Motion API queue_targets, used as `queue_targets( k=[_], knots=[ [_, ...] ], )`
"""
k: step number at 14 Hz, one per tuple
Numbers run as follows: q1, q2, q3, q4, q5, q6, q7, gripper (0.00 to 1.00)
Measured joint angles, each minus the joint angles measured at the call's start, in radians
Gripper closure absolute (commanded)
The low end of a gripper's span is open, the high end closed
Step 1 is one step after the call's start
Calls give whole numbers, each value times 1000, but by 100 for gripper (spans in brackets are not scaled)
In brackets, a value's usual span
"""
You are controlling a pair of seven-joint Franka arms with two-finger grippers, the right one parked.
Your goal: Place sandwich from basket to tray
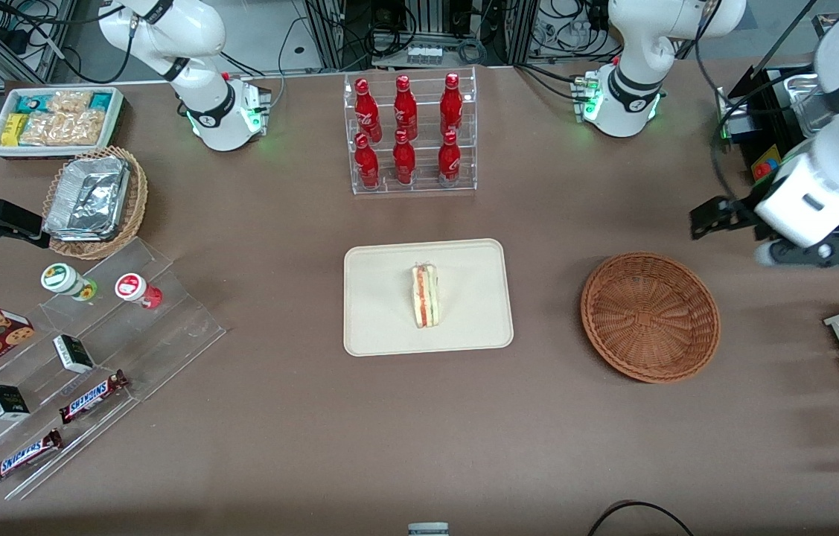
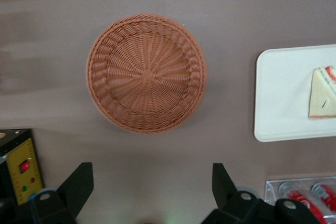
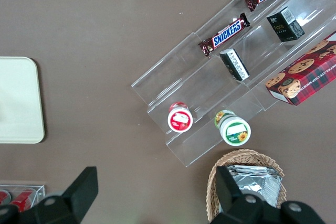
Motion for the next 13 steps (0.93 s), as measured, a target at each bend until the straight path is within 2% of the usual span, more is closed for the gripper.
queue_targets(
  k=[4,7,9,13],
  knots=[
    [64,-91,0,-80,10,0,78,0],
    [66,-107,-6,-85,75,3,81,0],
    [67,-99,-19,-70,85,4,81,0],
    [99,-65,-111,-16,88,-4,77,0]
  ],
)
